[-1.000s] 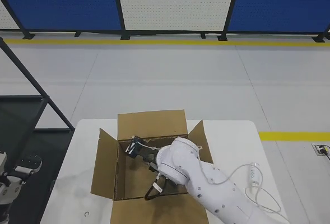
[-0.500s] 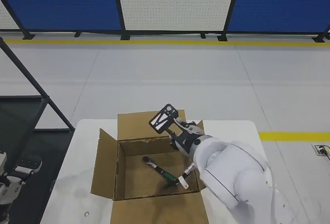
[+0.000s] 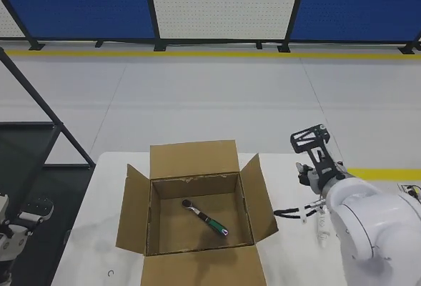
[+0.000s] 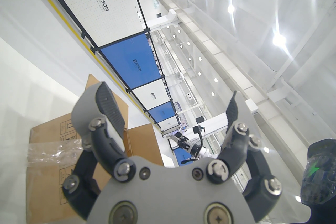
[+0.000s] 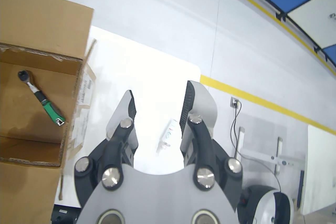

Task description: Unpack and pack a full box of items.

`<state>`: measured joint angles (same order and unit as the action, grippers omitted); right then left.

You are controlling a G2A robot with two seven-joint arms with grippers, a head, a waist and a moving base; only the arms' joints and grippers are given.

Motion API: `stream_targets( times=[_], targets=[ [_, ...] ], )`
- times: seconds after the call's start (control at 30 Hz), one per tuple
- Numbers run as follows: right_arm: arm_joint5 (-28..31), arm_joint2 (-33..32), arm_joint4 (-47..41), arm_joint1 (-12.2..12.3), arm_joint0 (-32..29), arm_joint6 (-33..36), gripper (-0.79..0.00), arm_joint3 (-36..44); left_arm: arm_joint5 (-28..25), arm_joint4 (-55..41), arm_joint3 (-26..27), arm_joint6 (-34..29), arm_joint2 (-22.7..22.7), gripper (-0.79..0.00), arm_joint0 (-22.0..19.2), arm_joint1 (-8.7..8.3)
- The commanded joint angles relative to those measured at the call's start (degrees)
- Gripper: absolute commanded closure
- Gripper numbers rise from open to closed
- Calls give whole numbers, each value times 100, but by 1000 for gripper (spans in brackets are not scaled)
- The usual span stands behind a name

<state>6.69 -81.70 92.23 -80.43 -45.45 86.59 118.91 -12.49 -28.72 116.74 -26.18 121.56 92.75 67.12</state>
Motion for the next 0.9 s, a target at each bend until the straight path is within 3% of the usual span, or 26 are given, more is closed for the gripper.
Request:
stream_targets(
  times=[0.0, 0.17, 0.27, 0.5, 0.67, 0.87],
  targets=[
    [-27, -247, 112, 25, -225, 52, -385, -33, 0, 0, 0, 0, 0, -785, 0, 0],
    [-154, -876, -60, 74, -796, 41, -416, -497, 0, 0, 0, 0, 0, -785, 0, 0],
    [-221, -1180, -345, 93, -1065, -225, -489, -888, 0, 0, 0, 0, 0, -785, 0, 0],
    [-299, -1677, -938, 140, -1356, -771, -449, -1971, 0, 0, 0, 0, 0, -785, 0, 0],
    [-350, -1675, -1189, 158, -1320, -1052, -440, -2574, 0, 0, 0, 0, 0, -785, 0, 0],
    [-595, -1578, -992, 189, -1136, -1353, -372, -3015, 0, 0, 0, 0, 0, -785, 0, 0]
  ],
)
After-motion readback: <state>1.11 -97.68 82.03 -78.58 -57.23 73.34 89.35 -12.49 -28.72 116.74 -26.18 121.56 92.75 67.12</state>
